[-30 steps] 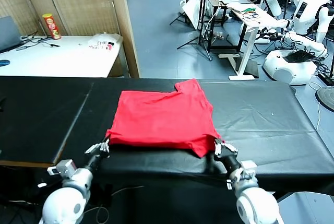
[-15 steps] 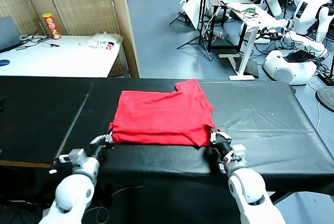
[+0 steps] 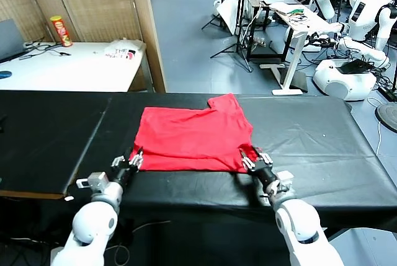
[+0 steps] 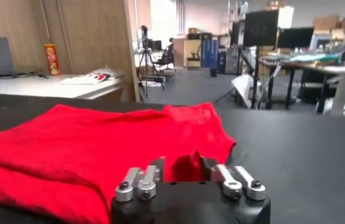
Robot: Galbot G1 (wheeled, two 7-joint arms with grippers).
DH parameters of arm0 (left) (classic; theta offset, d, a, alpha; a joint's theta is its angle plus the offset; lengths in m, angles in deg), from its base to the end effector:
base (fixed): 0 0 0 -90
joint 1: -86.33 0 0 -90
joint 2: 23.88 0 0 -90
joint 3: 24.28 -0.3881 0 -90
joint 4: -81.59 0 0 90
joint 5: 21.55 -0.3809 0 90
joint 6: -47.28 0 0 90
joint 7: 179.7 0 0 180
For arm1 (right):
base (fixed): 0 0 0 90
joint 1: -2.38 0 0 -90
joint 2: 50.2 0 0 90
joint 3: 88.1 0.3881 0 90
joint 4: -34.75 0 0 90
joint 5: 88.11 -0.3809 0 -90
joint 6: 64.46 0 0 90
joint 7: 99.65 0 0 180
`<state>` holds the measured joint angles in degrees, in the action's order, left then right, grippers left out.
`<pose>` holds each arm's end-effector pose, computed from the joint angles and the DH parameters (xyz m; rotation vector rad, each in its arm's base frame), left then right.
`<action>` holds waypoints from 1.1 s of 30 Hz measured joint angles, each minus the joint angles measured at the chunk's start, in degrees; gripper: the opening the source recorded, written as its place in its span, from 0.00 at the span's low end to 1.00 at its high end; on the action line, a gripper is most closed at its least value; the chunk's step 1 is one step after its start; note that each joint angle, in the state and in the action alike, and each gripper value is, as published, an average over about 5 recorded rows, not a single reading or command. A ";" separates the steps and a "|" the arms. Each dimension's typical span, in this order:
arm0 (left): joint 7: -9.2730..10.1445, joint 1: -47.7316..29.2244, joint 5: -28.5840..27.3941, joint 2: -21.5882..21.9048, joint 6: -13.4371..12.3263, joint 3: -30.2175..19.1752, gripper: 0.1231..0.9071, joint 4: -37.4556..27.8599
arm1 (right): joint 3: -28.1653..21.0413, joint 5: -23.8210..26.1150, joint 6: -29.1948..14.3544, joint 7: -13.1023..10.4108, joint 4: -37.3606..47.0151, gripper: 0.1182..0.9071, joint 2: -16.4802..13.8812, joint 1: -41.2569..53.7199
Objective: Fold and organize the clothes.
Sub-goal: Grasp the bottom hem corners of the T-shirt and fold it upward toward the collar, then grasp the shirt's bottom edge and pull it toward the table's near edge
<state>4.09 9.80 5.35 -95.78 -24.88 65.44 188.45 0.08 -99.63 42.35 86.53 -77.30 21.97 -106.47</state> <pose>0.2929 0.0846 -0.3421 -0.0826 -2.8545 0.2006 0.2574 -0.0644 -0.3381 0.3417 -2.8573 0.1246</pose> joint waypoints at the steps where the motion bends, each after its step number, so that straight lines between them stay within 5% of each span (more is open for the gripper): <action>1: -0.15 0.37 -0.06 0.15 0.06 0.05 0.84 0.11 | 0.15 -0.03 0.12 -0.22 -0.05 0.86 0.08 -0.51; 7: -1.40 2.36 -0.20 0.63 0.15 0.46 0.86 0.10 | 0.43 -0.28 0.35 -0.75 0.36 0.78 0.96 -1.59; 13: -1.91 3.08 -0.15 0.66 0.33 0.61 0.84 -0.69 | 0.27 -0.47 0.40 -0.58 1.99 0.46 1.36 -0.86; 18: -1.94 2.82 0.38 0.60 1.02 0.79 0.60 -1.86 | -0.03 -1.03 0.83 -0.61 3.59 0.21 1.89 -0.45; 25: -2.27 2.66 1.84 0.67 1.82 1.32 0.14 -2.81 | -0.18 -1.78 2.64 -1.73 3.45 0.04 2.31 -0.65; 33: -2.22 3.64 2.18 1.44 2.50 0.66 0.01 -1.68 | 1.00 -4.40 8.13 -5.15 -0.47 0.01 0.74 -3.34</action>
<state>1.88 13.44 7.54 -94.34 -22.38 66.09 186.78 1.08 -104.03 50.48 81.38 -77.77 22.71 -109.81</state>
